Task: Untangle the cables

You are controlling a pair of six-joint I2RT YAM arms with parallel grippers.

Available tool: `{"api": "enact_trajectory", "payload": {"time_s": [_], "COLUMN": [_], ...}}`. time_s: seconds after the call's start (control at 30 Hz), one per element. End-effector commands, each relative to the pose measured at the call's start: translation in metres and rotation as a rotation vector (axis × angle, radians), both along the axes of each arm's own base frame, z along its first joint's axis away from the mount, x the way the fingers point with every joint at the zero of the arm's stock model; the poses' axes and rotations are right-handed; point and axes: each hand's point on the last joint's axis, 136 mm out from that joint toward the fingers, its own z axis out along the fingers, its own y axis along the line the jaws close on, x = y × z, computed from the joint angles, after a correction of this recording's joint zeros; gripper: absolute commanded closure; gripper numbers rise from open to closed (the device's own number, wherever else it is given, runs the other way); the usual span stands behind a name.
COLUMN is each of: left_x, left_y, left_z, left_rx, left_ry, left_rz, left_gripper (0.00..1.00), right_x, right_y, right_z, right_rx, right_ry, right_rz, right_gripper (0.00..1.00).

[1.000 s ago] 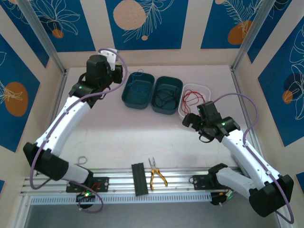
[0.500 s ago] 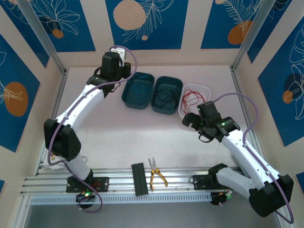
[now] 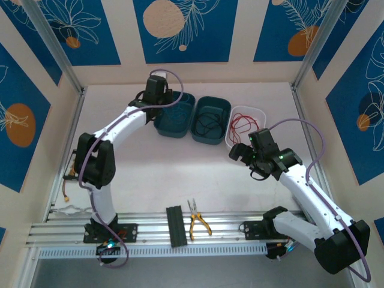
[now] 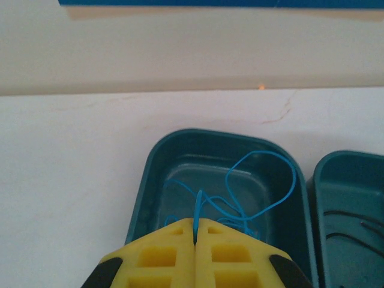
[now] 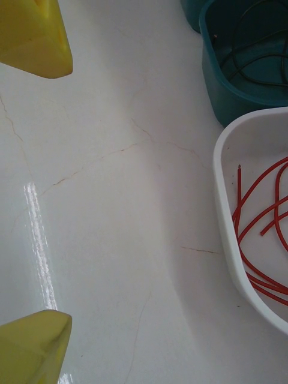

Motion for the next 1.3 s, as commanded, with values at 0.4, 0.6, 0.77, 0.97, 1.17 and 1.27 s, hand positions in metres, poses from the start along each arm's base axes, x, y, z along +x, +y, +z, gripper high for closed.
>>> {"api": "enact_trajectory", "payload": {"time_s": [0.4, 0.6, 0.77, 0.97, 1.17, 1.27], "left_x": [0.005, 0.007, 0.003, -0.002, -0.007, -0.014], "left_y": [-0.019, -0.027, -0.03, -0.036, -0.034, -0.028], "left_z": [-0.075, -0.096, -0.109, -0.099, -0.045, -0.015], "left_rx": [-0.008, -0.011, -0.018, -0.043, -0.044, -0.035], "left_ry": [0.14, 0.173, 0.207, 0.21, 0.138, 0.097], "left_rz": [0.037, 0.023, 0.004, -0.032, -0.061, -0.068], "left_gripper": [1.0, 1.0, 0.99, 0.75, 0.5, 0.36], "right_x": [-0.007, -0.008, -0.007, -0.005, -0.003, -0.002], "right_y": [0.0, 0.001, 0.002, 0.003, 0.002, 0.0], "right_z": [-0.003, -0.003, -0.003, 0.001, 0.007, 0.01], "right_rx": [0.016, 0.02, 0.024, 0.02, 0.01, 0.005], "right_ry": [0.028, 0.03, 0.027, 0.02, 0.005, -0.002], "right_rz": [-0.005, -0.002, 0.002, 0.013, 0.019, 0.016], "right_gripper": [0.01, 0.01, 0.01, 0.01, 0.01, 0.01]}}
